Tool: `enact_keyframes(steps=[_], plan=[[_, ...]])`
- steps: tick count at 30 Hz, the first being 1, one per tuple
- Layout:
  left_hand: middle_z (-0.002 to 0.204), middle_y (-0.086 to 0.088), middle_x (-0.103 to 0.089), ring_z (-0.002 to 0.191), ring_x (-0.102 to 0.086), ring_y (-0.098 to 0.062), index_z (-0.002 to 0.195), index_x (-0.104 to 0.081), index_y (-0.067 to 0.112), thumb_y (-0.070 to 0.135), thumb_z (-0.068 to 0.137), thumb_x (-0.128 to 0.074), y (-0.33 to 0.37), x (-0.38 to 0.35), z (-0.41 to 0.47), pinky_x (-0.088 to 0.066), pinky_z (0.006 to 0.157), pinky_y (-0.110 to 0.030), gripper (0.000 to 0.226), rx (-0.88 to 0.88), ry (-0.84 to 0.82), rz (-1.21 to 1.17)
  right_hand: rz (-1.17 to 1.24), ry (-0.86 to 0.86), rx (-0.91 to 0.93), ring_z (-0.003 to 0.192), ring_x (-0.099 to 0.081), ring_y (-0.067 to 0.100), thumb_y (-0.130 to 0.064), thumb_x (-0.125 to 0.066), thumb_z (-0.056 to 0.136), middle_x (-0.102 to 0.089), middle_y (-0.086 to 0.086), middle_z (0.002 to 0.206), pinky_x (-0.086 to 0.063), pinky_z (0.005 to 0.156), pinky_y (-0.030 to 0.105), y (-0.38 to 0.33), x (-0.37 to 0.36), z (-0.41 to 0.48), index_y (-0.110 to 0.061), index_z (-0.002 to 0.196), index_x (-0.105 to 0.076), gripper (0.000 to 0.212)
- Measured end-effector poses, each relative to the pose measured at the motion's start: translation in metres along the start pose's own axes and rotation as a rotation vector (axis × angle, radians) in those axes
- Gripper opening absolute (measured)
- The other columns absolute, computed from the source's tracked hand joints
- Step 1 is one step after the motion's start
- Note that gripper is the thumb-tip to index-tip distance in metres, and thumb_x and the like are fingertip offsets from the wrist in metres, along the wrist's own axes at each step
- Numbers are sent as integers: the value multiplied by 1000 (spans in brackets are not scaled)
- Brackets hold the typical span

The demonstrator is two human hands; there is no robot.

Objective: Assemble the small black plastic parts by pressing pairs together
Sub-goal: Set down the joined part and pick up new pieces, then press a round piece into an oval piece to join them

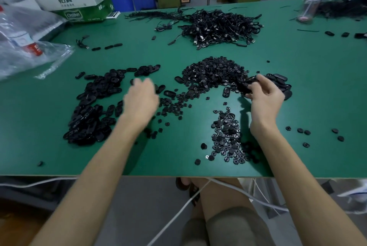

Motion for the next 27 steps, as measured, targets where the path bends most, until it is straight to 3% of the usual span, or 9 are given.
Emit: enact_keyframes(steps=[4,7,10,14,17,19,22,24,27], plan=[[141,-34,-41,124,-47,-46,137,-43,-13,1,101,-52,-65,15,11,-45,96,-51,40,275,-219,426,-12,6,-38,119,-63,13,-16,-55,101,-53,5,144,-53,100,30,4,-1,1,-11,159,-35,61],[139,-35,-39,122,-43,-47,127,-46,-13,-4,100,-52,-79,10,9,-41,91,-51,30,289,-279,467,-16,-76,-16,130,-54,5,-14,-56,101,-41,4,158,-52,81,12,3,-7,-2,-13,163,-21,72],[121,-31,-47,98,-41,-40,103,-50,-6,-13,95,-51,-78,7,5,-39,83,-51,10,236,-195,429,-51,-135,25,125,-58,5,-14,-57,102,-49,2,150,-52,75,6,2,-10,-6,-15,161,-30,65],[115,-32,-56,100,-55,-43,90,-57,1,-18,89,-50,-75,13,3,-48,90,-57,20,177,-158,396,-154,-214,112,118,-63,9,-14,-60,101,-65,-2,130,-53,103,30,-6,-14,-12,-15,144,-57,43],[109,-30,-58,99,-56,-44,72,-38,10,-18,87,-50,-74,23,0,-45,94,-60,34,153,-98,420,-238,-308,196,109,-66,7,-17,-64,99,-70,-3,121,-55,98,27,-11,-21,-20,-18,127,-70,28],[102,-28,-56,95,-54,-44,73,-43,6,-16,89,-52,-74,26,1,-42,91,-59,29,162,-36,412,-299,-366,244,105,-66,8,-18,-67,97,-71,-3,116,-55,94,28,-12,-25,-23,-19,116,-75,21],[90,-23,-62,79,-62,-38,88,-59,0,-3,100,-56,-63,24,5,-52,72,-48,12,94,25,205,-475,-457,289,105,-62,13,-21,-72,94,-72,-8,104,-50,92,30,-6,-32,-25,-21,107,-77,13],[92,-12,-67,67,-66,-19,104,-59,4,5,103,-57,-44,13,5,-53,54,-32,2,69,-70,-138,-569,-508,273,113,-57,22,-25,-74,94,-71,-10,100,-47,94,35,-1,-35,-26,-23,103,-76,10],[89,-8,-72,56,-65,-2,111,-51,12,5,102,-53,-4,-7,-4,-48,50,-19,12,-20,-233,-490,-573,-540,237,111,-58,29,-25,-75,93,-72,-10,99,-51,95,45,1,-36,-27,-29,96,-74,5]])
Point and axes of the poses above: each hand's wrist, its own z-axis towards the middle knuckle, its own x-axis out of the back of the hand, y = z × x, the point moved 5 cm from there along z, towards the middle knuckle
